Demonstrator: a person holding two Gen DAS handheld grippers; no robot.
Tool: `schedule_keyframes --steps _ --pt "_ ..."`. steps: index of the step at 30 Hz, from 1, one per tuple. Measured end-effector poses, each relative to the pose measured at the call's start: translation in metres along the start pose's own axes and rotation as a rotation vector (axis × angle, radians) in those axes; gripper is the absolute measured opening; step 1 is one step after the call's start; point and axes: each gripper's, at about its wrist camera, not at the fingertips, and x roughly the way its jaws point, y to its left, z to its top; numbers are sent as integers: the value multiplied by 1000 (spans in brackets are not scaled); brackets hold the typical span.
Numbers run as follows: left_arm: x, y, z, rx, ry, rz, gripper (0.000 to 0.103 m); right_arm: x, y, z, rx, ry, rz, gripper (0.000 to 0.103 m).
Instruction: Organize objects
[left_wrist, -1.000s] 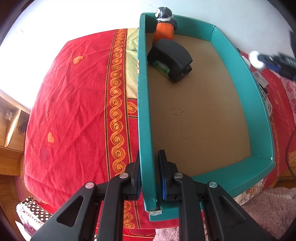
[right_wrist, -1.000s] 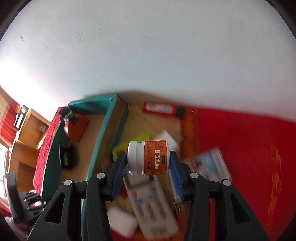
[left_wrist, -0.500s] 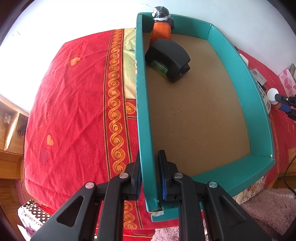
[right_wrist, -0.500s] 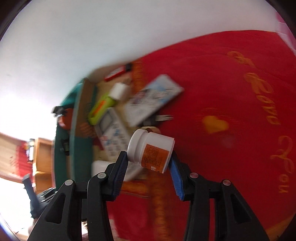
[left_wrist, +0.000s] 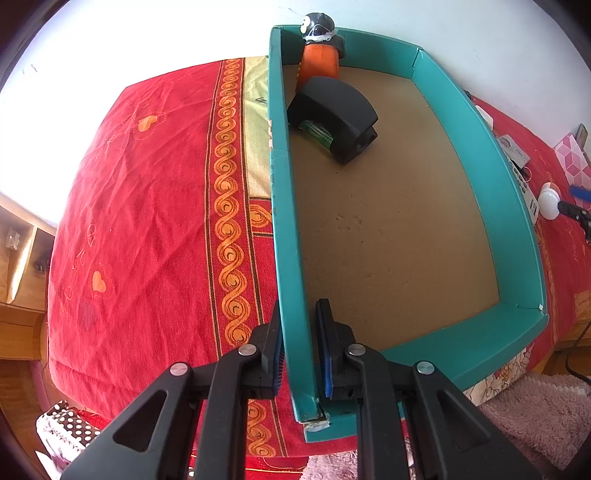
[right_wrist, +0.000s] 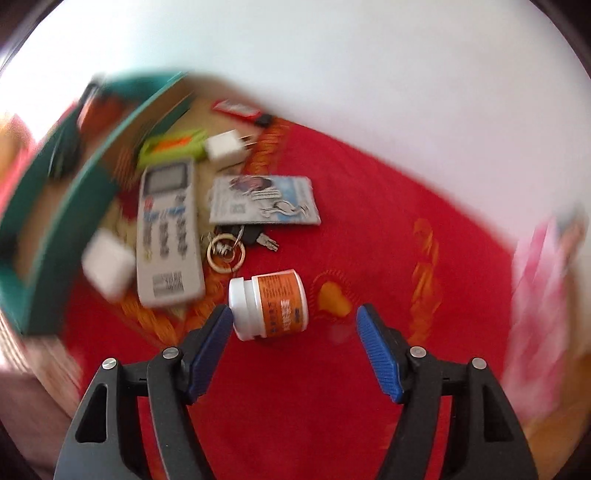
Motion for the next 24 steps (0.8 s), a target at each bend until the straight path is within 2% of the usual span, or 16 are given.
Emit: schedule_keyframes --steps 3,6,9,12,15,17,18,20,24 --pt "0 1 0 0 0 -1 14 -6 25 -2 -323 -6 -122 71" --pt "0 1 0 -1 -1 -3 14 -4 47 -14 -626 -11 -200 71" --pt "0 1 -1 -2 -3 -5 14 5 63 -27 -860 -12 -255 71" --pt "-1 3 -1 -2 -4 -6 14 16 73 -31 -1003 -18 -296 71" --pt "-1 3 -2 -1 -3 -6 14 27 77 -31 -1073 -8 -305 68" --pt "-1 4 -2 1 -3 -7 14 32 78 -29 -1072 14 -275 51" --pt "-1 4 -2 1 -3 -7 14 34 76 -27 -1051 21 -256 46" --pt "-1 4 -2 -1 -3 -6 14 31 74 -23 -1004 12 -231 45" --pt "-1 4 -2 1 -3 -7 14 19 57 -4 -746 -22 -80 43"
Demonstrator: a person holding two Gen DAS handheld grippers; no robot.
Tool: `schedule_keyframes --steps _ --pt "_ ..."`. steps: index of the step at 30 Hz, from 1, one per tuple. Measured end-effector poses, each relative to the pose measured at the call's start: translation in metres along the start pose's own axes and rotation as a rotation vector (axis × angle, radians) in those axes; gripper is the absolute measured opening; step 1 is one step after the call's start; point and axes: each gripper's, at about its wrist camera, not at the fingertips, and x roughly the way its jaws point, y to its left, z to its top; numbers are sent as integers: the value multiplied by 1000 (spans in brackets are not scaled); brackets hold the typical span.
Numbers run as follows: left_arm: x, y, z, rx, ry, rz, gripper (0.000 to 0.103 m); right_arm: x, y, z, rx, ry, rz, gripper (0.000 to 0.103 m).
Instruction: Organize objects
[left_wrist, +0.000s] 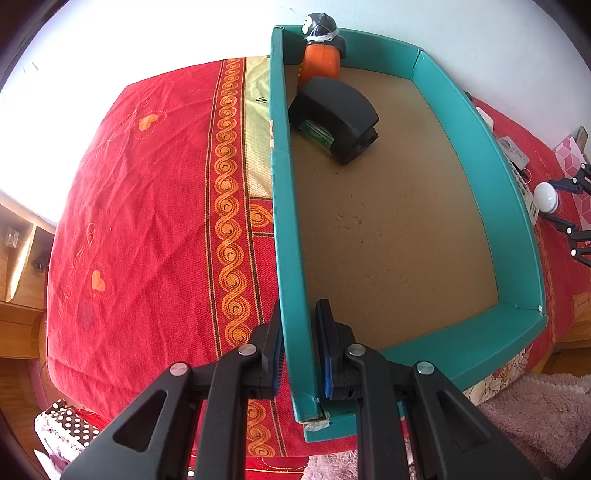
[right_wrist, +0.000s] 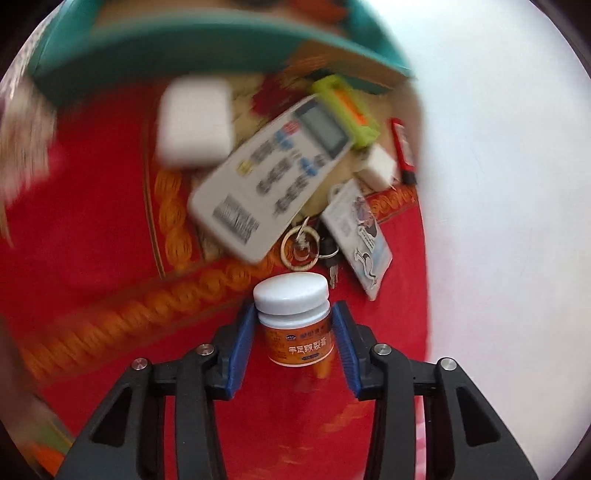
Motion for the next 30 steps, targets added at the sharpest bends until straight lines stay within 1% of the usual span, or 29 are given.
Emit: schedule_keyframes --steps 4,6,9,11,13,18,20,22,25,30 --pt "0 0 0 0 0 0 14 -3 -20 -7 285 -65 109 43" --pt "0 0 0 1 0 0 14 -2 -27 -16 431 -98 151 43" --pt "0 0 0 2 0 0 14 0 -39 -30 602 -126 202 43" --pt "0 0 0 3 0 -1 14 1 -43 -38 670 -134 229 43" --pt "0 0 0 2 0 0 14 1 -37 -46 697 -107 231 43" --pt "0 0 0 3 0 0 14 7 -28 -52 697 -48 239 43" --pt "0 1 -1 5 1 0 14 5 -27 -53 709 -42 249 44" --pt "-1 1 -1 7 2 0 14 7 -31 -52 725 -34 260 47" --pt "-1 1 -1 8 2 0 14 4 -31 -50 725 -31 270 48" --pt "-1 1 -1 8 1 -1 14 2 -27 -51 732 20 265 48"
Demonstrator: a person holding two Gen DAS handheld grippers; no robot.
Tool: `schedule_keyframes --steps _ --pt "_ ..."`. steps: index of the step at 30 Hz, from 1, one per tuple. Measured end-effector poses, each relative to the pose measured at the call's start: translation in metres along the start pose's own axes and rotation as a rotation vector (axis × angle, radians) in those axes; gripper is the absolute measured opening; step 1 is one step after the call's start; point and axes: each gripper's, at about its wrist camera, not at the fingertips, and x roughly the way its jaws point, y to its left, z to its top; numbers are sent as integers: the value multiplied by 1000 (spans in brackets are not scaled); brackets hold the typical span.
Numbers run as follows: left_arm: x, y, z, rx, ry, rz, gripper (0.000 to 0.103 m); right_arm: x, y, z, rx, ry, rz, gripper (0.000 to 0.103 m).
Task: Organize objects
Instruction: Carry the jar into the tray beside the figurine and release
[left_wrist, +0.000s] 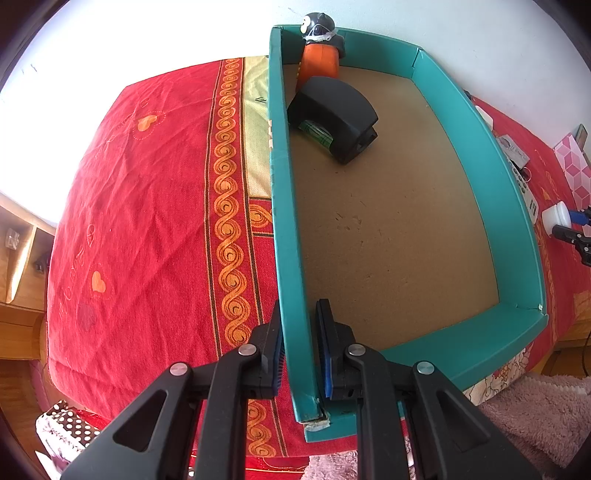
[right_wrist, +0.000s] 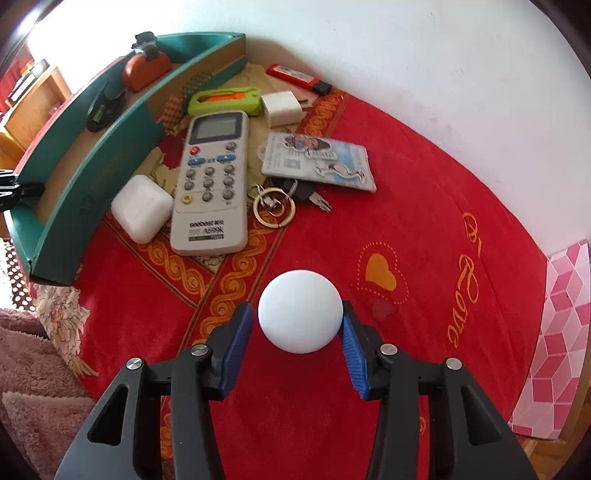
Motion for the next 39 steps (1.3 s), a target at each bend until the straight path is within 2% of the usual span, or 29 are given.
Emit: schedule_keyframes --steps 5,15,17,24,29,39 --pt "0 0 0 -1 0 -4 14 10 -3 2 51 33 7 48" --pt "0 1 1 2 2 -8 14 2 -16 -2 188 -29 56 48" --pt "0 2 1 4 2 -9 14 2 -17 -4 203 -35 49 42" --pt "0 2 2 4 3 -10 14 -5 -11 -8 193 -48 24 42" --pt "0 2 2 3 3 -9 14 -22 2 -3 178 -92 35 42" --pt "0 2 2 3 1 -10 14 -54 56 57 51 -210 133 42"
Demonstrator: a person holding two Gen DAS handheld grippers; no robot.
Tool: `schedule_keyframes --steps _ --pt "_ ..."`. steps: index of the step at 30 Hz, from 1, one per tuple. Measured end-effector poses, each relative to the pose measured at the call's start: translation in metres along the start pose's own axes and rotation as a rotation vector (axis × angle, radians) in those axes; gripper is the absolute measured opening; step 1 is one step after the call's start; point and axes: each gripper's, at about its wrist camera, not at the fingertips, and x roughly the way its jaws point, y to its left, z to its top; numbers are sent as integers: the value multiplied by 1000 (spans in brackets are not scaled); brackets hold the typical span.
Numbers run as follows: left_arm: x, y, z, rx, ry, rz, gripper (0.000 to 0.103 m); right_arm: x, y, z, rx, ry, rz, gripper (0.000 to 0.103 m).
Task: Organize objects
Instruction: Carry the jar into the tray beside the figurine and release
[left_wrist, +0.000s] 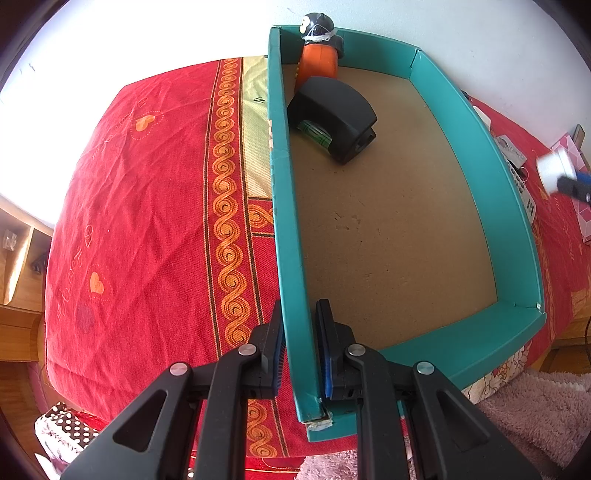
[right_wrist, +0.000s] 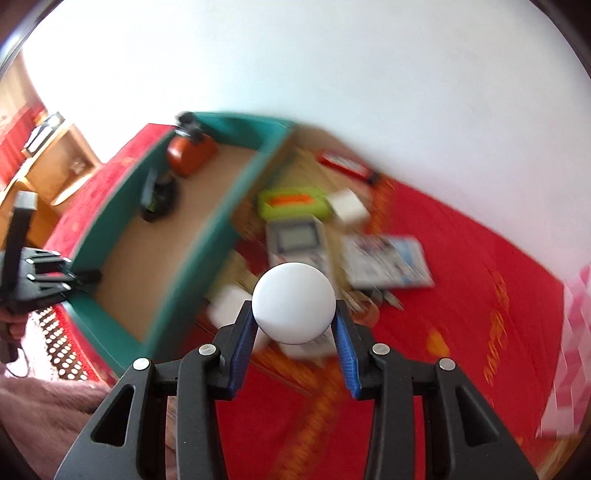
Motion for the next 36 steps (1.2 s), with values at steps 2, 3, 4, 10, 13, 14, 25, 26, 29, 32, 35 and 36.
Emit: schedule_keyframes --steps 2,3,4,10,13,14,25,26,29,32,35,36 --pt "0 0 0 -1 -2 -1 14 2 14 16 -35 -10 22 42" --pt "0 0 0 -1 -3 -2 14 5 23 26 -56 -16 31 42" --pt "0 0 0 -2 -5 -4 14 8 29 34 -71 -17 36 42" --pt "-2 3 -3 -3 -10 -10 14 38 63 87 -165 -16 43 42" --pt "-3 5 -4 -8 -12 -14 14 63 72 109 -163 10 59 42" --pt "-4 5 -4 -10 -13 -14 14 71 75 116 -163 18 57 42" --pt "-4 7 -4 -6 -11 -19 14 139 92 157 -177 66 13 42" --pt "-4 7 -4 -5 -10 -20 14 141 92 159 -180 68 11 42" --pt "-3 7 -3 -1 -6 -23 14 149 96 163 -199 70 -9 42" --pt "-2 7 -1 1 -3 -24 14 155 95 167 -184 72 -5 42" --pt "-2 7 -1 1 -3 -24 14 160 92 170 -160 69 2 42" --pt "-2 7 -1 0 -4 -25 14 161 92 171 -153 67 5 42"
